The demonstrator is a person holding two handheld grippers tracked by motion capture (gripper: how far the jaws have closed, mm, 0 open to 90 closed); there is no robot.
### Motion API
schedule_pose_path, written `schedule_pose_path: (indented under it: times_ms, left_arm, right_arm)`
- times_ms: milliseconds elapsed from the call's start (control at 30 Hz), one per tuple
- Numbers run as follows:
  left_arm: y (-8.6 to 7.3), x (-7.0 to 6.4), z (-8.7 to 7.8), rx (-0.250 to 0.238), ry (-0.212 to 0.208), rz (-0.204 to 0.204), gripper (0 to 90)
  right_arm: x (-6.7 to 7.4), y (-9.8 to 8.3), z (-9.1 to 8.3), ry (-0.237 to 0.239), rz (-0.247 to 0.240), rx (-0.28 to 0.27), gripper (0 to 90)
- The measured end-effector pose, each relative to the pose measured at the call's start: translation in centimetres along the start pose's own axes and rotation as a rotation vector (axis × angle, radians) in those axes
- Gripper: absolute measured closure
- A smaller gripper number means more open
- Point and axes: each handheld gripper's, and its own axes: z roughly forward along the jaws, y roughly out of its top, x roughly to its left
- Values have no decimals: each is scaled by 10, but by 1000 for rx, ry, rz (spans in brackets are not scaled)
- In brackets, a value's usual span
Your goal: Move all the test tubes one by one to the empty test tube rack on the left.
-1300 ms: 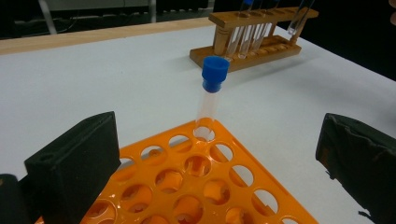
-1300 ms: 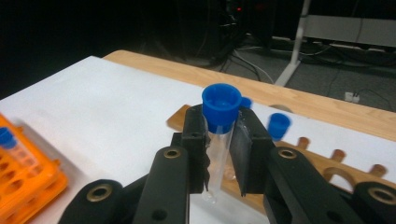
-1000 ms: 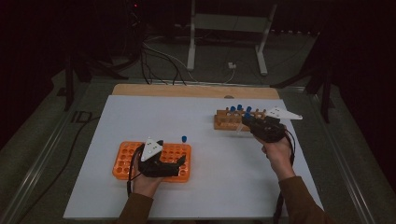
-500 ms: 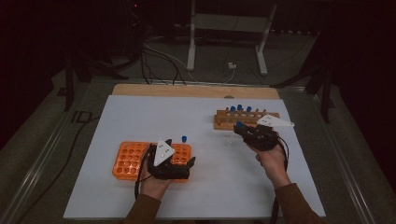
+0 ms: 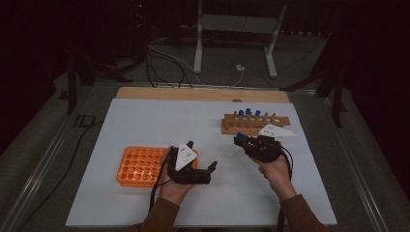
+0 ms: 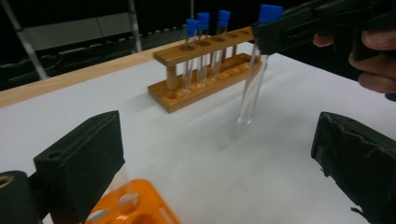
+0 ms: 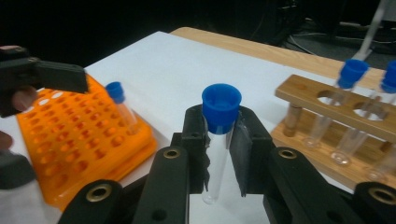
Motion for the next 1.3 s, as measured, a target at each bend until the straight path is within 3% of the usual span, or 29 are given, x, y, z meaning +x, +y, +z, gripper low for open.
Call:
schedule_pose_path:
  times_ms: [233,433,567,733,933,1067,1233,1300]
  left_arm:
    - [2,-11,17,25,-5,16,68]
    - [7,-17,28,29,5,11,170]
    - [8,-22,34,32,-3,13,286]
    - [10,-24,38,36,-15,18,511]
    - [11,-23,38,34,-34,12,678]
    - [11,-24,38,36,-47,23,748]
    - [11,-24,39,39,-51,36,770]
    - [11,-23,39,44,-49,30,771]
  right_arm:
    - [12,2,1,33,-19,5,770]
    - [20,2,1,66,-21,7,770]
    - [24,2,2,86,-18,8,769]
    - [30,3,3,105,-33,14,769]
    - [33,2,5,114,-38,21,769]
    - [34,2,5,114,-42,20,770]
    - [33,2,5,119,-42,21,762]
    - [32,2,4,139,-42,6,655]
